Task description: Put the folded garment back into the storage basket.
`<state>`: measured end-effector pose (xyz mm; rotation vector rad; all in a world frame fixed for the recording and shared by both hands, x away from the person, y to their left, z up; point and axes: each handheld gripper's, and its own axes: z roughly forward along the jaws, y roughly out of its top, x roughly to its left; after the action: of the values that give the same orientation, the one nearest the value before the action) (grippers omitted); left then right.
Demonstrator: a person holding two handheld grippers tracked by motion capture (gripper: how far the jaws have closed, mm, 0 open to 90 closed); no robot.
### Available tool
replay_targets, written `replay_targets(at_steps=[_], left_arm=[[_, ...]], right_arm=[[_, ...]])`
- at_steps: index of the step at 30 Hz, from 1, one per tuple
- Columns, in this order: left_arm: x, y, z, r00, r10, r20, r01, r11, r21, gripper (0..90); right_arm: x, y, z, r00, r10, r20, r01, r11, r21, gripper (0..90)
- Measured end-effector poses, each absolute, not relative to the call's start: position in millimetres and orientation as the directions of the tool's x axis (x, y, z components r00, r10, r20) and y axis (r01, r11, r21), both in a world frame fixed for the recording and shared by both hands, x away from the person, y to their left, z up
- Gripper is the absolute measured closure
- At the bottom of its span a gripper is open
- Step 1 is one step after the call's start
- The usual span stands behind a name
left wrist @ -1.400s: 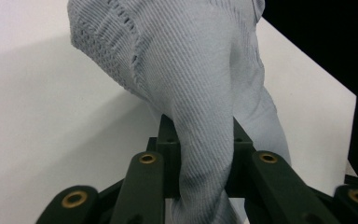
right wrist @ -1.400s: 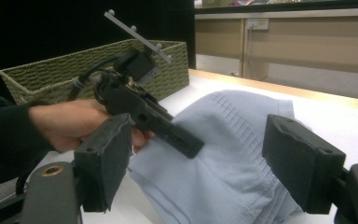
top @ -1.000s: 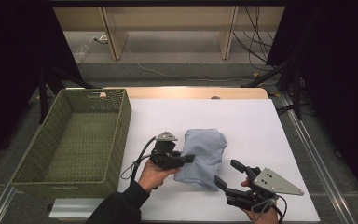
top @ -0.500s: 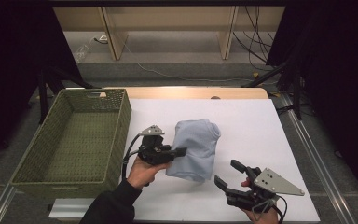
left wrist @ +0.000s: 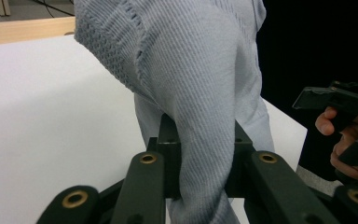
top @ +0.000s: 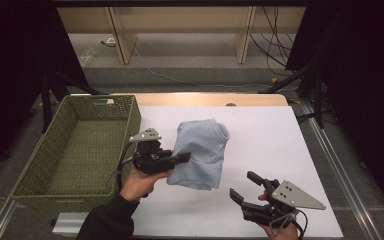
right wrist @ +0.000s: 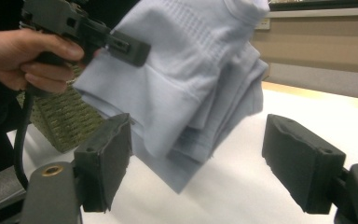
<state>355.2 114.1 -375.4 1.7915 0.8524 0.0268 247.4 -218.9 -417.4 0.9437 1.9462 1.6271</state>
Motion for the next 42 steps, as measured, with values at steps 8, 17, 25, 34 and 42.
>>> replay_targets(at_steps=[8, 17, 25, 34, 42], left_arm=[[354.9, 130.9, -365.0, 0.744, 0.558, -0.369, 0.527, -0.15, 0.837, 73.8], [355.6, 159.8, -349.3, 0.733, 0.572, -0.369, 0.514, -0.109, 0.851, 73.8], [356.8, 176.5, -342.8, 0.72, 0.582, -0.378, 0.516, -0.084, 0.853, 73.7], [353.9, 201.0, -329.3, 0.711, 0.595, -0.376, 0.502, -0.054, 0.863, 73.8], [351.8, 220.7, -322.5, 0.694, 0.608, -0.385, 0.5, -0.022, 0.866, 73.7]], right_arm=[[247.6, -219.0, -417.7, -0.674, 0.732, 0.098, 0.225, 0.077, 0.971, 25.0], [247.6, -218.9, -417.8, -0.673, 0.733, 0.099, 0.227, 0.077, 0.971, 25.0], [247.5, -218.9, -417.8, -0.673, 0.733, 0.1, 0.228, 0.077, 0.971, 25.1], [247.7, -218.7, -417.8, -0.673, 0.732, 0.101, 0.228, 0.076, 0.971, 25.2], [247.6, -218.4, -417.8, -0.673, 0.733, 0.102, 0.231, 0.077, 0.97, 25.2]])
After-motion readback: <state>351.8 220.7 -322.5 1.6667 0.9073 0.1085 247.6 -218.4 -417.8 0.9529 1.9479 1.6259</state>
